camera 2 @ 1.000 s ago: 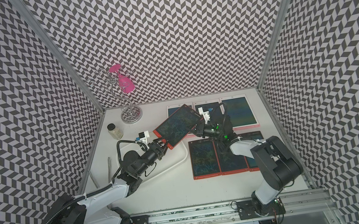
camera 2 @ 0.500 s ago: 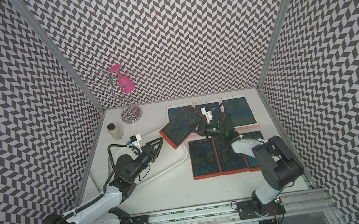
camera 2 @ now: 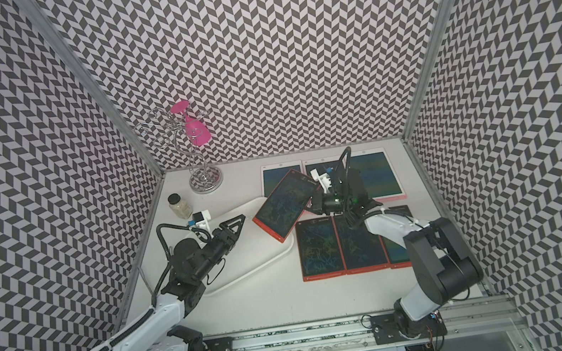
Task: Take out the writing tablet from the storage box
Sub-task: Adjust the writing tablet.
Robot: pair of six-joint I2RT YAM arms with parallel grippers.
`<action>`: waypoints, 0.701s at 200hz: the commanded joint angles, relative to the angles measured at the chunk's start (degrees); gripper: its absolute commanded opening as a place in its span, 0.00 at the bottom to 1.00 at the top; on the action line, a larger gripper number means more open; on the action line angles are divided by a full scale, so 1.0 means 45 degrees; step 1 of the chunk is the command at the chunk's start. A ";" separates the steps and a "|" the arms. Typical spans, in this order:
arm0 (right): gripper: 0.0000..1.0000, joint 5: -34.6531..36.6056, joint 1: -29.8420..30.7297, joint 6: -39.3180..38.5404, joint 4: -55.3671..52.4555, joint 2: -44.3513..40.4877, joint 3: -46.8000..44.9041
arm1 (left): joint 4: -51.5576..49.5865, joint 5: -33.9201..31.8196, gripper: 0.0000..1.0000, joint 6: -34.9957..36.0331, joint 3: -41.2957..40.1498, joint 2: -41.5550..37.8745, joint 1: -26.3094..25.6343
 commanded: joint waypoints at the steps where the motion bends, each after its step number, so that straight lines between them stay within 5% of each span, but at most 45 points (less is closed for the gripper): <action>1: 0.00 -0.0554 -0.0074 -0.1145 -0.0599 -0.0589 0.0425 | -0.0098 0.1981 0.57 0.1376 0.0978 0.0830 0.0773; 52: 0.00 -0.0691 -0.0074 -0.0931 -0.0326 -0.0383 0.0434 | 0.0314 0.5108 0.59 0.3013 0.3264 0.4183 0.1160; 140: 0.00 -0.1172 -0.0034 -0.1186 -0.0656 -0.0222 0.0699 | 0.0132 0.7029 0.59 0.4246 0.4755 0.6304 0.1107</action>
